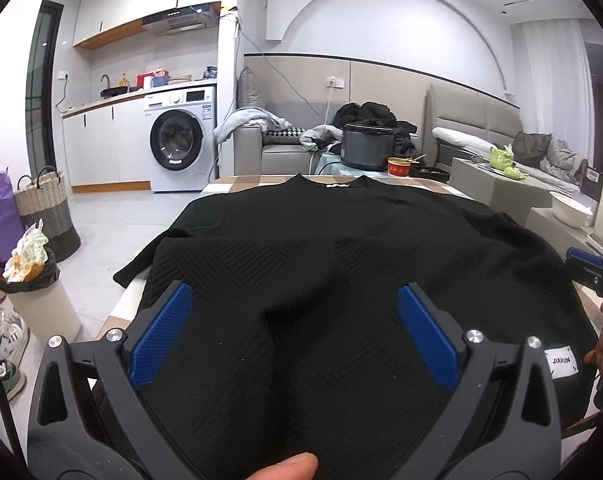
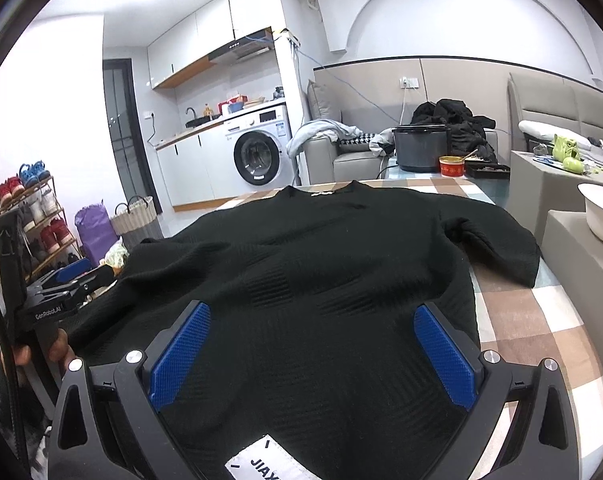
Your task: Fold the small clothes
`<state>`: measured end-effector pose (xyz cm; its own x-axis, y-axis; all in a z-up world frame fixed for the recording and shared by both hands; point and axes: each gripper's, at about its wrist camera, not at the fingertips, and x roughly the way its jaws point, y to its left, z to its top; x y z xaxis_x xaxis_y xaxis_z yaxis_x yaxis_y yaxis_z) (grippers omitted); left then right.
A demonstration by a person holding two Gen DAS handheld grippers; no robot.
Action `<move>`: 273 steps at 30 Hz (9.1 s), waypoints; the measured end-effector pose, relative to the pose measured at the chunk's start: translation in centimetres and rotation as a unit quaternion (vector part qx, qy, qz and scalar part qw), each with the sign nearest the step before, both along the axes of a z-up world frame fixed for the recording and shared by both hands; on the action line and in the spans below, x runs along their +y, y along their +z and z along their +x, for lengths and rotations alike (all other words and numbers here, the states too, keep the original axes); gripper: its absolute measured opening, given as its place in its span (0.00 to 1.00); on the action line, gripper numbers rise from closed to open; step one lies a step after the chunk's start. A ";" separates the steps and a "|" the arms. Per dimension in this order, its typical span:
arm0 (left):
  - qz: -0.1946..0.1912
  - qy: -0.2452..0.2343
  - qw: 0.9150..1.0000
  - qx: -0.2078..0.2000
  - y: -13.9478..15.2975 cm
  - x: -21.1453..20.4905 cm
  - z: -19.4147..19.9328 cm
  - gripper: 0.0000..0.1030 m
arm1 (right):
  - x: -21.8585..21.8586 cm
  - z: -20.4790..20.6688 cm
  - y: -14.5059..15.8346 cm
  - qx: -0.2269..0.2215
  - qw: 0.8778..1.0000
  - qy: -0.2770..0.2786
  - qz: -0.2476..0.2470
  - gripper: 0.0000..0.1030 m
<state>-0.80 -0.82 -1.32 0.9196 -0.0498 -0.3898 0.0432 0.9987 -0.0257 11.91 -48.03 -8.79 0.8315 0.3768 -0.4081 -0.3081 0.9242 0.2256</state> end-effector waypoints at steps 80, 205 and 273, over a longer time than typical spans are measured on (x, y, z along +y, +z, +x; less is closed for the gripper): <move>-0.067 0.063 0.990 0.104 5.0 8.7 14.8 0.80 | -15.5 13.9 -1.6 0.275 0.910 -0.197 0.240 0.73; -0.363 0.213 0.875 0.238 -7.7 28.5 20.4 0.80 | -4.4 24.7 0.7 0.326 0.939 0.063 0.085 0.44; -0.147 -0.005 0.956 0.255 -2.6 10.0 37.1 0.72 | -8.6 20.8 -0.2 0.317 0.943 -0.007 0.100 0.44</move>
<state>36.30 9.16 -3.88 0.6124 -0.2345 -0.7549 -0.0401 0.9446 -0.3259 32.67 -56.66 -8.98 0.4502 0.4898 -0.7466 -0.0402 0.8464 0.5310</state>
